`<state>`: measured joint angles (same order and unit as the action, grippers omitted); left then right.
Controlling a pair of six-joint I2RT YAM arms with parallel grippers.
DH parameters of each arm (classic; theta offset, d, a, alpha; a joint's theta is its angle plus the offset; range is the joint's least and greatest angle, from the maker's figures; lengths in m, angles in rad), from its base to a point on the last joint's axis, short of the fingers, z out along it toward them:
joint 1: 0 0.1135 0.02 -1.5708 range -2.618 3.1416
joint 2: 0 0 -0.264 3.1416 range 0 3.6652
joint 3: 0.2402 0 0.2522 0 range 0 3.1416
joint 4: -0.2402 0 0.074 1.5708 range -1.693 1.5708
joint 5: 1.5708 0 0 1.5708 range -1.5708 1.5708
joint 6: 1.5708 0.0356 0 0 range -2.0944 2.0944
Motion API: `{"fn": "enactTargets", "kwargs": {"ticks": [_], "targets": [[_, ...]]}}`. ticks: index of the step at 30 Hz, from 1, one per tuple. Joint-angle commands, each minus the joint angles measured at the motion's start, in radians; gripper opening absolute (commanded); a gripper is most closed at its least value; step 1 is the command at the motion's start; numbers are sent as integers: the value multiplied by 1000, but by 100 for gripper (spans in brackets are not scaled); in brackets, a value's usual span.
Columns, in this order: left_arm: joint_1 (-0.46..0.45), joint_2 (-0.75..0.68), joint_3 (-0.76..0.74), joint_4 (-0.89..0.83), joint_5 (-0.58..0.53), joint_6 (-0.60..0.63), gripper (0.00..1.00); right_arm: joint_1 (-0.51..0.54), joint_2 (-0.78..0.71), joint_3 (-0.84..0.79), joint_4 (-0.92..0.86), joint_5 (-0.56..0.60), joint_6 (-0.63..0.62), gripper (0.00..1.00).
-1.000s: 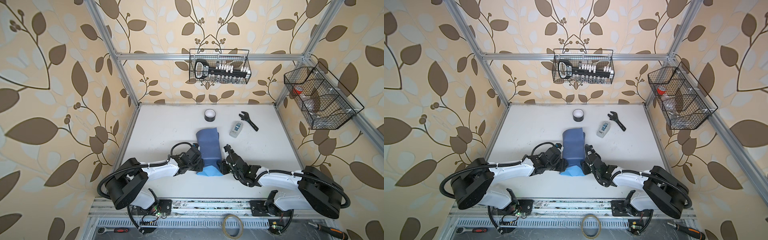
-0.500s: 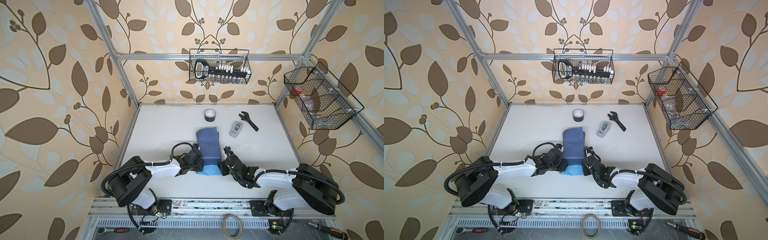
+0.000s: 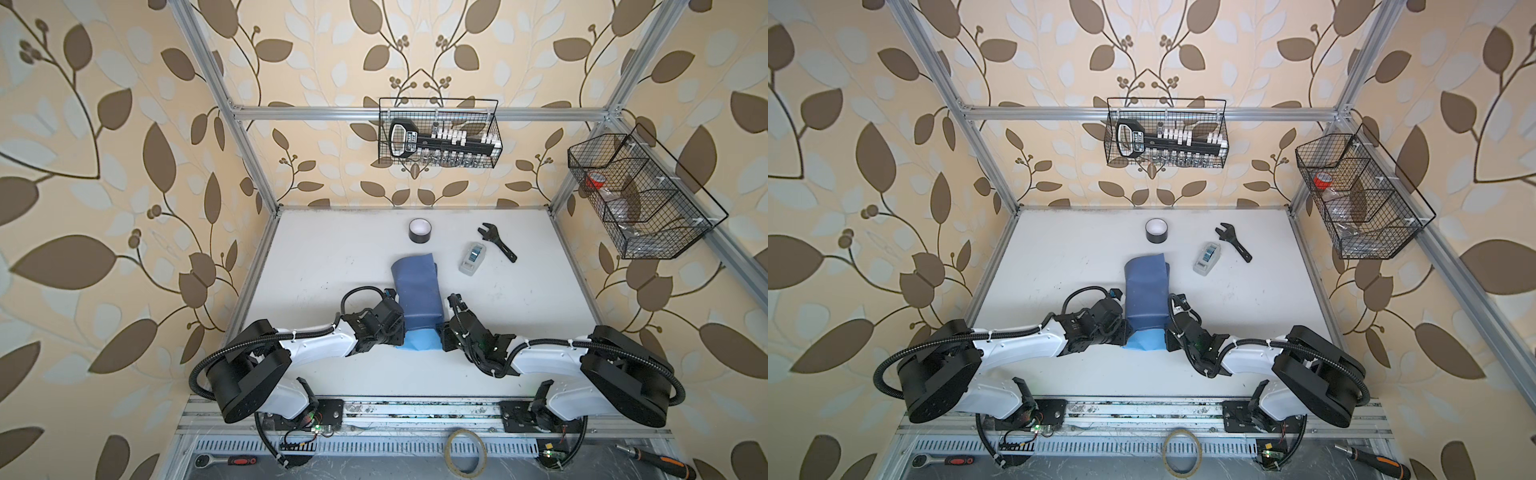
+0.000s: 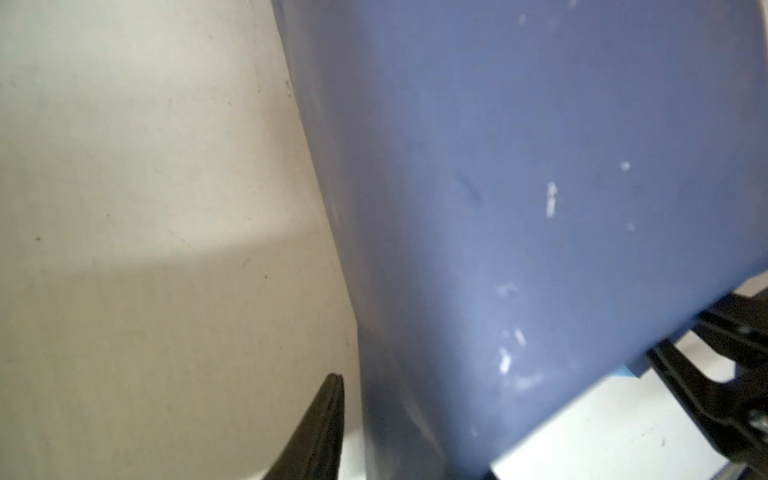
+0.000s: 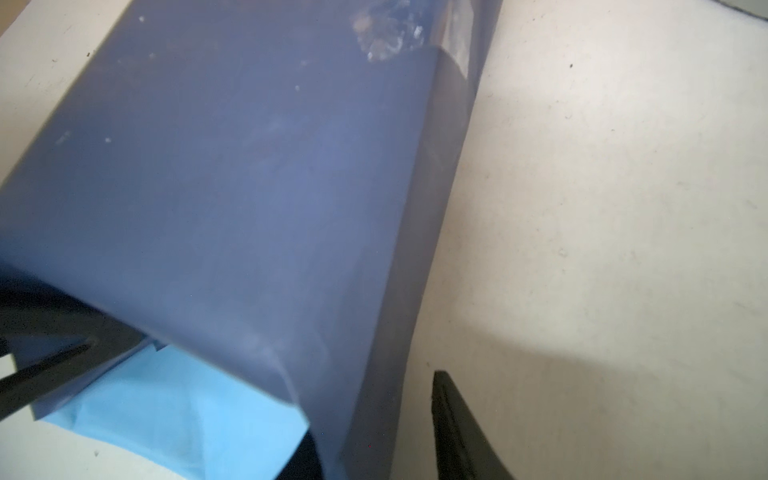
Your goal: Wrap the gift box in paper
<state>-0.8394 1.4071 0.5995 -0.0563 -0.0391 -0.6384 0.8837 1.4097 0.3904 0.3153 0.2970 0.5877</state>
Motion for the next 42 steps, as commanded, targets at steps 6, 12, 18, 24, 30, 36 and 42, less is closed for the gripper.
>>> {"fn": "enactTargets", "kwargs": {"ticks": [6,12,18,24,30,36,42], "targets": [[-13,59,31,-30,-82,-20,23,6,-11,-20,-17,39,22,36],[-13,76,30,-14,-74,-26,19,8,1,-35,3,45,36,36],[-14,75,35,-17,-82,-26,14,8,27,-27,24,47,43,31],[-13,66,42,-15,-83,-27,9,7,33,-19,33,58,49,25],[-13,69,46,-13,-84,-32,5,8,32,-12,36,58,55,23],[-13,72,47,-12,-87,-35,4,9,-15,-46,22,27,63,32],[-13,76,43,-5,-85,-36,4,15,-37,-82,30,7,83,34]]}}
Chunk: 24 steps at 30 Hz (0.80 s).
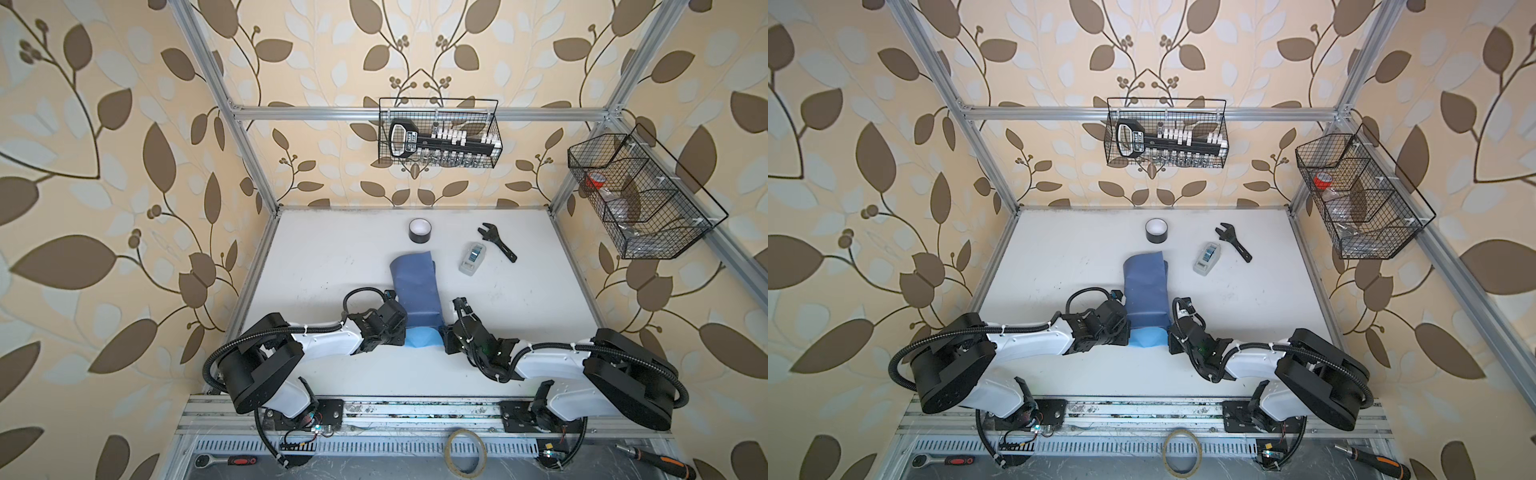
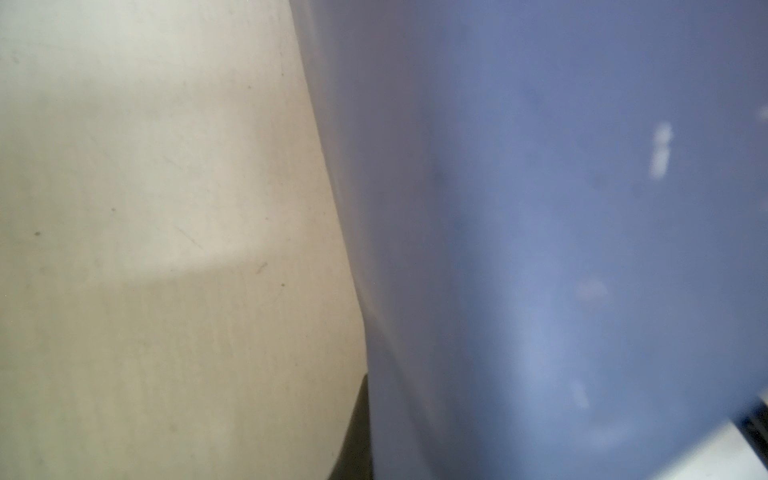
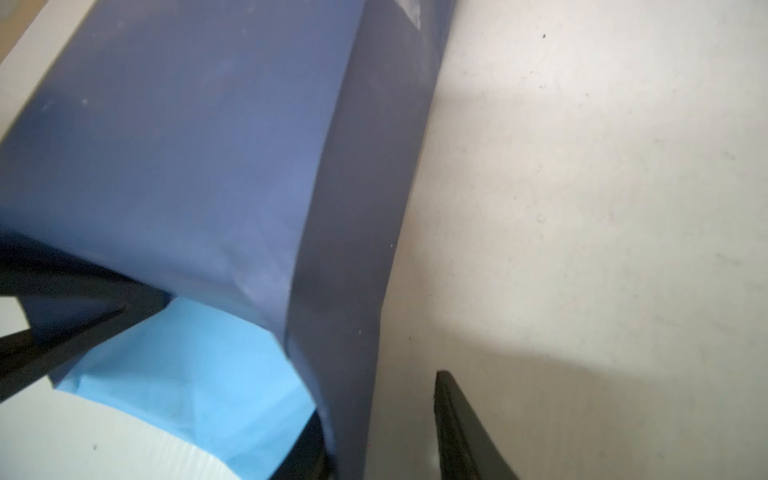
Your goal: Wrap the gift box in paper
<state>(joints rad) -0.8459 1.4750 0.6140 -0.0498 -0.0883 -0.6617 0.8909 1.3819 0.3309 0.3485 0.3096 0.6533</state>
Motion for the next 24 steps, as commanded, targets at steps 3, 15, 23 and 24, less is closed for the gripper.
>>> {"fn": "enactTargets", "kwargs": {"ticks": [3,15,23,24], "targets": [[-7,11,33,-12,-34,-13,4,7,9,-16,7,-6,14,28],[-7,-27,10,-29,-12,-26,23,8,66,19,29,9,19,15],[-7,-57,-17,-21,36,-39,22,7,57,14,28,5,19,17],[-7,-52,-12,-22,35,-39,19,8,53,15,27,5,20,18]]}}
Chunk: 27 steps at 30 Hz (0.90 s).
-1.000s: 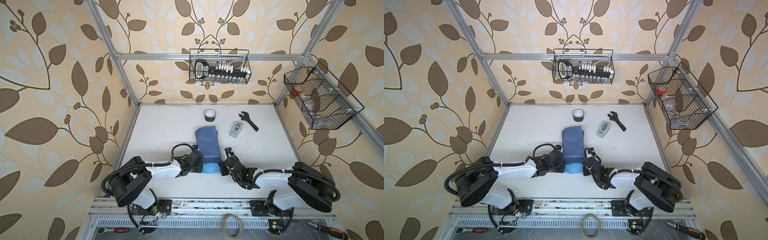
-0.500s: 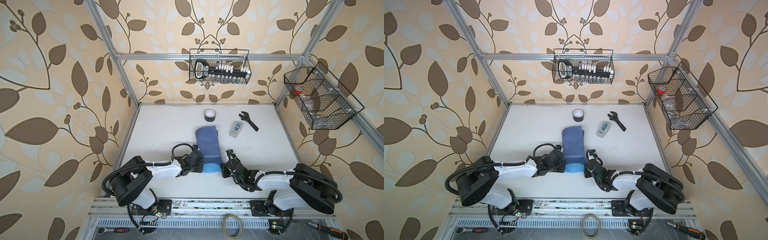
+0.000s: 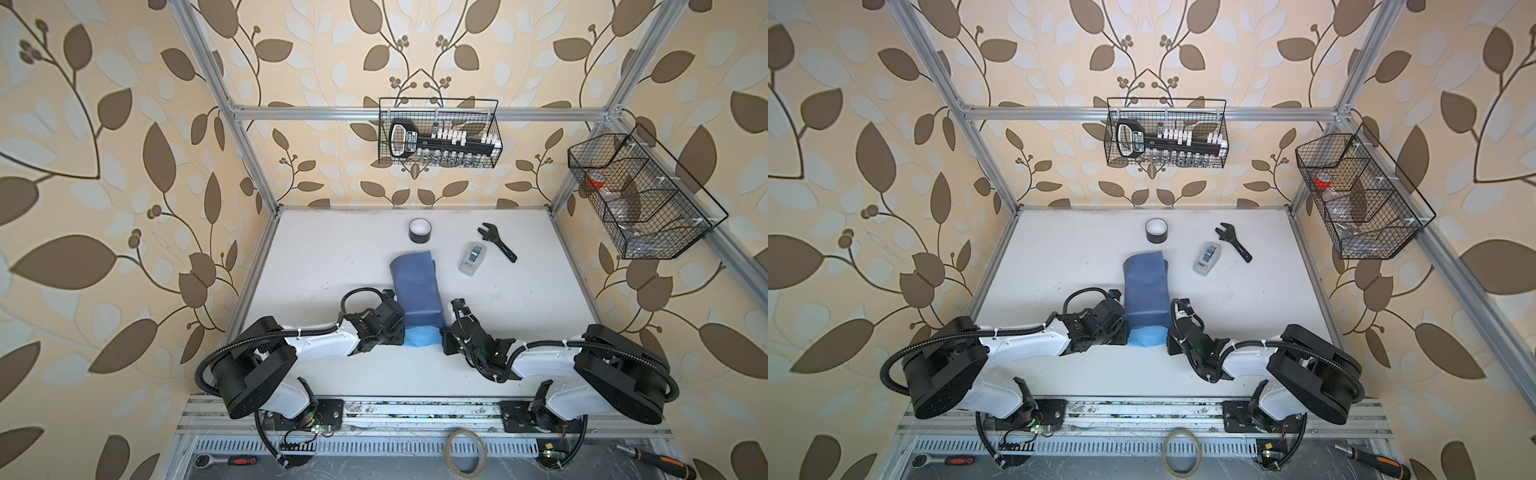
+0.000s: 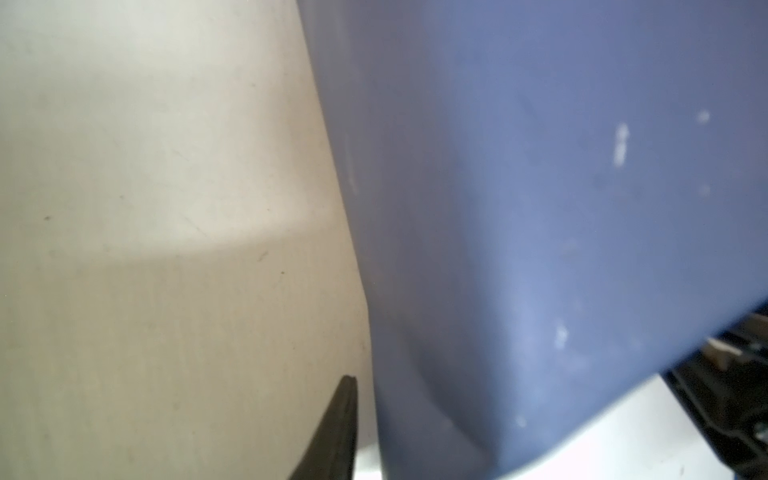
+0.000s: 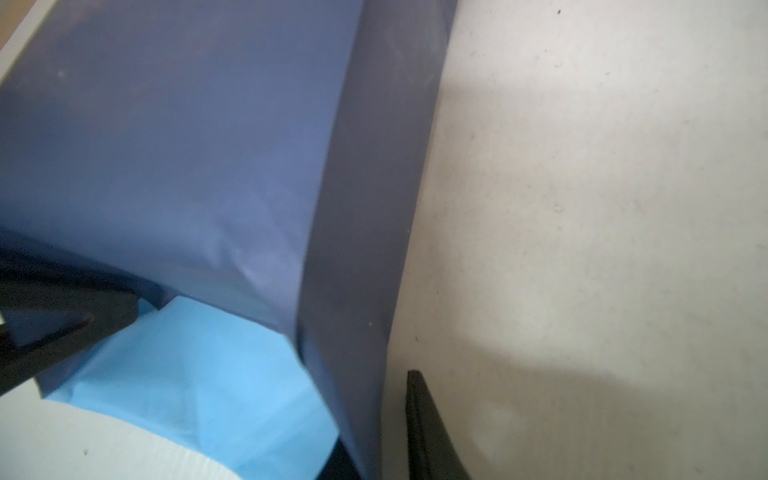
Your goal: Wrap the gift box in paper
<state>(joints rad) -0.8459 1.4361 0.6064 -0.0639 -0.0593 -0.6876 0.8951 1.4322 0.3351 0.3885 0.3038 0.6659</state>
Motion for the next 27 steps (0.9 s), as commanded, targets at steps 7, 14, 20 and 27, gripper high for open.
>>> {"fn": "enactTargets", "kwargs": {"ticks": [7,14,20,27], "targets": [[-7,35,44,-25,-24,-1,6,3,-65,-7,-64,-12,-6,33],[-7,36,47,-28,-30,-1,1,4,-146,-19,-118,-24,-27,45],[-8,38,54,-34,-33,2,0,4,-120,18,-123,-19,-50,44],[-7,29,66,-49,-38,3,7,-14,-38,59,-101,-6,-68,27]]}}
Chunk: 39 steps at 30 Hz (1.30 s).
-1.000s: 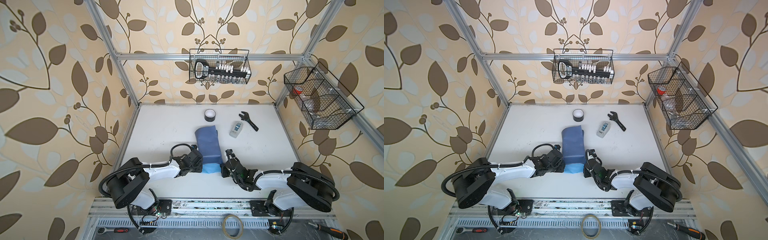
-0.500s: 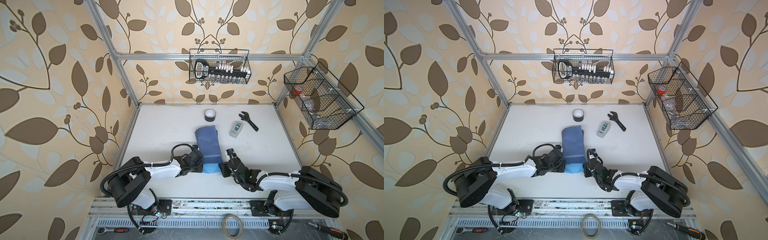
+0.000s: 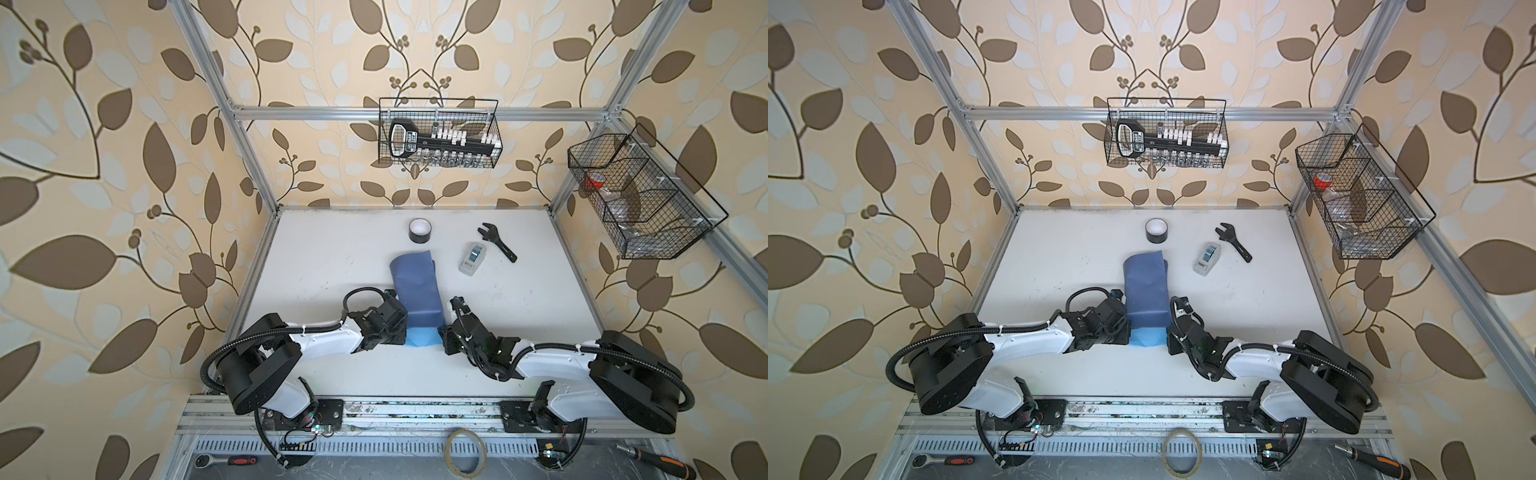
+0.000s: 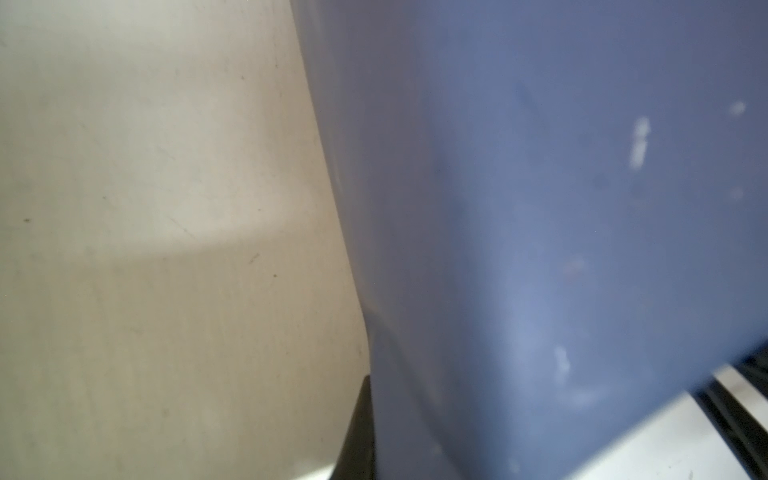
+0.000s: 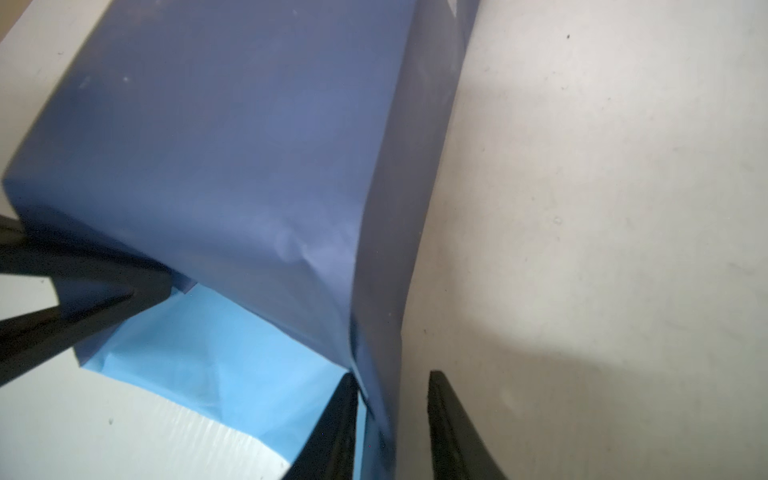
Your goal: Wrap the gift box in paper
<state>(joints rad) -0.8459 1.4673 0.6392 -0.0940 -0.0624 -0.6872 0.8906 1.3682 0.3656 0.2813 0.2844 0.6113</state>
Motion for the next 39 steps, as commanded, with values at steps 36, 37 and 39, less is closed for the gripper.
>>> {"fn": "enactTargets", "kwargs": {"ticks": [36,37,39], "targets": [[-16,-42,8,-10,15,-23,13,-30,63,6,62,-23,4,21],[-15,-45,6,-10,15,-22,17,-30,61,4,60,-26,4,22],[-16,-57,0,-13,14,-21,24,-30,48,-2,53,-32,4,25]]}}
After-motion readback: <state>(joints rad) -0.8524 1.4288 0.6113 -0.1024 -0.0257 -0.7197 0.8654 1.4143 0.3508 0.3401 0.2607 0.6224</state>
